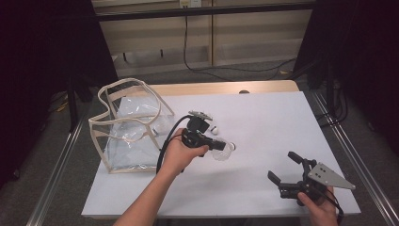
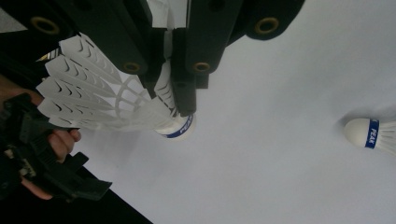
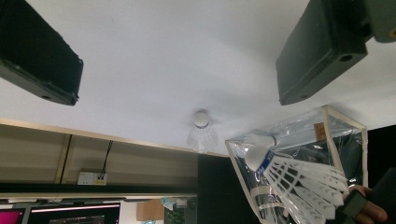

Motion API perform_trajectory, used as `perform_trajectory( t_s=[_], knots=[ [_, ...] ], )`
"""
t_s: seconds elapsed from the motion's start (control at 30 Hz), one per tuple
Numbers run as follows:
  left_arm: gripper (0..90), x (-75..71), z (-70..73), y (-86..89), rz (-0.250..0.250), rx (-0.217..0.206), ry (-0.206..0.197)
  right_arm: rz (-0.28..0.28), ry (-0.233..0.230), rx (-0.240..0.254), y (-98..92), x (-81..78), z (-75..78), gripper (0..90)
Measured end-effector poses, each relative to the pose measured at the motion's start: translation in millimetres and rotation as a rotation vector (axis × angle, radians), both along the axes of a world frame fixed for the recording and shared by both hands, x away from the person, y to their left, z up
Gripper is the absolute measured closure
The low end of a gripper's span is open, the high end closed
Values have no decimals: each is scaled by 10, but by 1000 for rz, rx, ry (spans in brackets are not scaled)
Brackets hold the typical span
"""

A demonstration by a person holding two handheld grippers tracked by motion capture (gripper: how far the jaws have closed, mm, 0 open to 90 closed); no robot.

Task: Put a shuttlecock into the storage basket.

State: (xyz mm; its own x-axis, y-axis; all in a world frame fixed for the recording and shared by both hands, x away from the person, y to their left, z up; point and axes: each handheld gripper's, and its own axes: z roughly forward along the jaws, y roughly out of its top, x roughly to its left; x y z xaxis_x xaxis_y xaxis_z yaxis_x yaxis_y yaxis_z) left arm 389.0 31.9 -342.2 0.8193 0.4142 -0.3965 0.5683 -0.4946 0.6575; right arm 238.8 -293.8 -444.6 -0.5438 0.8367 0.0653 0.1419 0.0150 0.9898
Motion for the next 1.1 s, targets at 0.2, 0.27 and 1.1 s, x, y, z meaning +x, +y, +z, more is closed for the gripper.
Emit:
perform_trajectory(
  t_s=[0.2,0.27,1.1],
  knots=[
    [897,15,110,64,2,0,5,-8,-2,4,-21,-12,3,5],
    [897,26,124,80,-1,-5,12,-8,-1,4,-26,-7,5,5],
    [897,104,392,234,0,25,26,-3,4,-2,-8,11,-2,5]
  ],
)
